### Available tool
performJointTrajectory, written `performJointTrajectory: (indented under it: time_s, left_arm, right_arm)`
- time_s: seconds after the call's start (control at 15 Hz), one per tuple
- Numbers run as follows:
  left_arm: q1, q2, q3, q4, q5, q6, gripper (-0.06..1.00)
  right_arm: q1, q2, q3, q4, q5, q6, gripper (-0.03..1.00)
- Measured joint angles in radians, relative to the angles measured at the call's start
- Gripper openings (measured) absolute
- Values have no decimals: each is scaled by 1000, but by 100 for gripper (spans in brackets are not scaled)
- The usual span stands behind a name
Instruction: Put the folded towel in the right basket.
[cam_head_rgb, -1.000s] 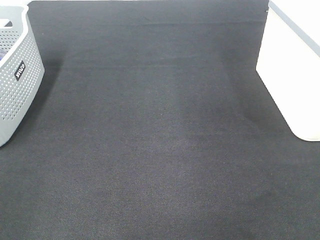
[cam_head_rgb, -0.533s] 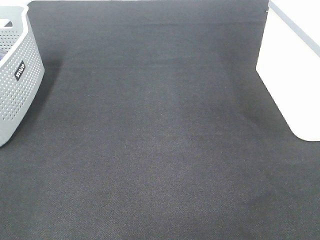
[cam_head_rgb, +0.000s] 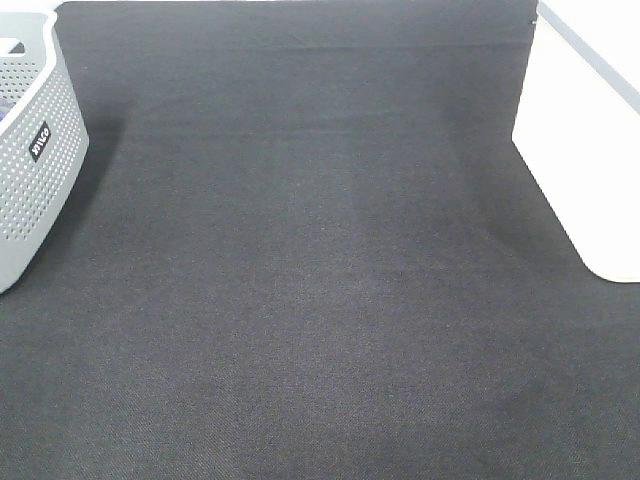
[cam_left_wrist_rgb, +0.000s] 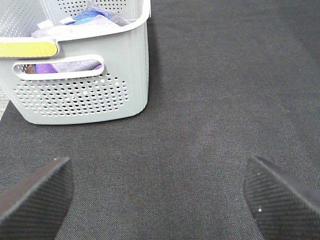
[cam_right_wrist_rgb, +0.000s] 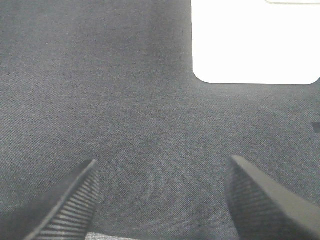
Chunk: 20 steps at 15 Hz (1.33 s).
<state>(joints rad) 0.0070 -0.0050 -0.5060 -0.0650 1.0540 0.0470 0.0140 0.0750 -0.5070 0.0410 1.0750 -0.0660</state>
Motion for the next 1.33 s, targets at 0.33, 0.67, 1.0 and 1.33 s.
performJointTrajectory:
  time_s: [0.33,0.67,1.0,1.33]
  left_arm:
    - [0,0,0,0,0,0,87]
    - [0,0,0,0,0,0,87]
    - [0,0,0,0,0,0,87]
    - [0,0,0,0,0,0,87]
  right_arm:
    - [0,0,1,0,-1,0,67]
    - [0,-1,1,0,-2,0,67]
    - [0,-1,1,0,-2,0,67]
    - [0,-56,3,0,-4,0,67]
